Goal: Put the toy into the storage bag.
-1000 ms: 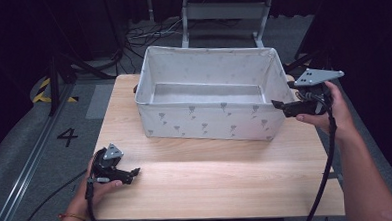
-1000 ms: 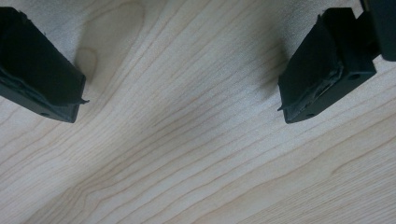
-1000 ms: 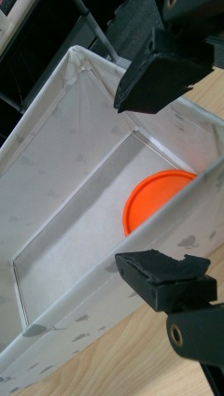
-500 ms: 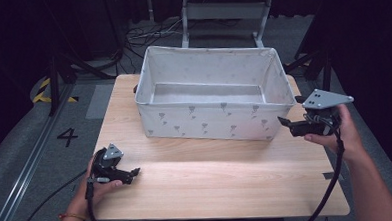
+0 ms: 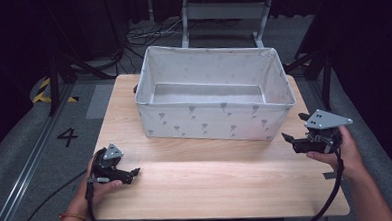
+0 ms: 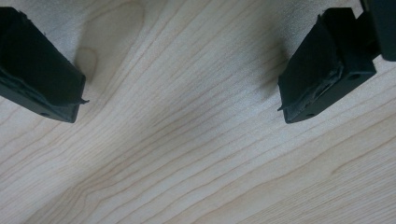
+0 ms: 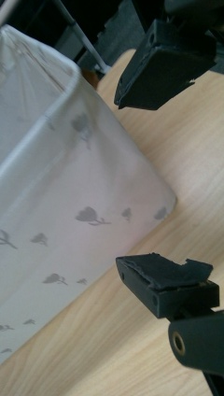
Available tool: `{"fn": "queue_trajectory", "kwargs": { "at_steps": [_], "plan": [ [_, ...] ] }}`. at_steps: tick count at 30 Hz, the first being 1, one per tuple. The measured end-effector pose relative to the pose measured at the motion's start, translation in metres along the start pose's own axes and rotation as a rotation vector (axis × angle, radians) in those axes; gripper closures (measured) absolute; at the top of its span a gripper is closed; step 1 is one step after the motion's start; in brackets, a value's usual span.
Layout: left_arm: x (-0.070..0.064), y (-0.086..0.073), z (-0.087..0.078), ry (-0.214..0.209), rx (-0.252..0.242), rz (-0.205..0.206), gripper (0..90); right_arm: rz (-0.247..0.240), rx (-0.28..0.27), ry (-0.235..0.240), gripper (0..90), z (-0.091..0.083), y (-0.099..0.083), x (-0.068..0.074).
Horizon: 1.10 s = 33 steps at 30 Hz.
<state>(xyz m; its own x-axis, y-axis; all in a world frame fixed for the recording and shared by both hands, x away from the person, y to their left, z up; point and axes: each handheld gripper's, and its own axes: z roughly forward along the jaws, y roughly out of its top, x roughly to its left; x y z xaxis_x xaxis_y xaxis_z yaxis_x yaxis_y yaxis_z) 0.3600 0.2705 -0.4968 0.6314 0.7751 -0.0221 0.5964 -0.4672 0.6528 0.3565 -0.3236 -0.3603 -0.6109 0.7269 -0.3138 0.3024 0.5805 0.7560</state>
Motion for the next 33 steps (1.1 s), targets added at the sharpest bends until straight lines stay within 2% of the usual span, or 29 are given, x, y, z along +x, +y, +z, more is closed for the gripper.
{"fn": "queue_trajectory", "kwargs": {
  "at_steps": [7,12,13,17,19,22,24,28,29,31,33],
  "plan": [
    [0.000,0.000,0.000,0.001,0.000,0.002,1.0,0.028,0.043,0.013,19.2,0.011,-0.024,0.007],
    [0.000,0.000,0.000,0.000,0.000,0.000,1.0,0.045,0.083,0.019,19.2,0.019,-0.048,0.012],
    [0.000,0.000,0.000,0.000,0.000,0.000,1.0,0.045,0.083,0.019,19.2,0.019,-0.048,0.012],
    [0.000,0.000,0.000,0.007,0.000,0.006,1.0,0.079,0.105,0.034,18.5,0.023,-0.074,0.016],
    [0.000,0.000,0.000,0.005,0.000,0.003,1.0,0.086,0.117,0.034,18.2,0.025,-0.081,0.017],
    [0.000,0.000,0.000,0.006,0.000,0.002,1.0,0.128,0.140,0.027,16.8,0.027,-0.100,0.018],
    [0.000,0.000,0.000,0.007,0.000,0.006,0.9,0.174,0.133,0.039,16.8,0.028,-0.111,0.018],
    [0.000,0.000,0.000,0.007,0.001,0.006,0.9,0.230,0.125,0.056,16.9,0.029,-0.130,0.018],
    [0.000,0.000,0.000,0.007,0.001,0.006,0.9,0.230,0.125,0.056,16.9,0.029,-0.130,0.018],
    [0.000,0.000,-0.001,0.010,0.000,0.004,0.9,0.288,0.120,0.089,16.9,0.031,-0.142,0.017],
    [0.000,0.000,0.000,0.006,0.000,0.000,0.8,0.325,0.122,0.103,16.1,0.035,-0.152,0.018]
  ]
}}
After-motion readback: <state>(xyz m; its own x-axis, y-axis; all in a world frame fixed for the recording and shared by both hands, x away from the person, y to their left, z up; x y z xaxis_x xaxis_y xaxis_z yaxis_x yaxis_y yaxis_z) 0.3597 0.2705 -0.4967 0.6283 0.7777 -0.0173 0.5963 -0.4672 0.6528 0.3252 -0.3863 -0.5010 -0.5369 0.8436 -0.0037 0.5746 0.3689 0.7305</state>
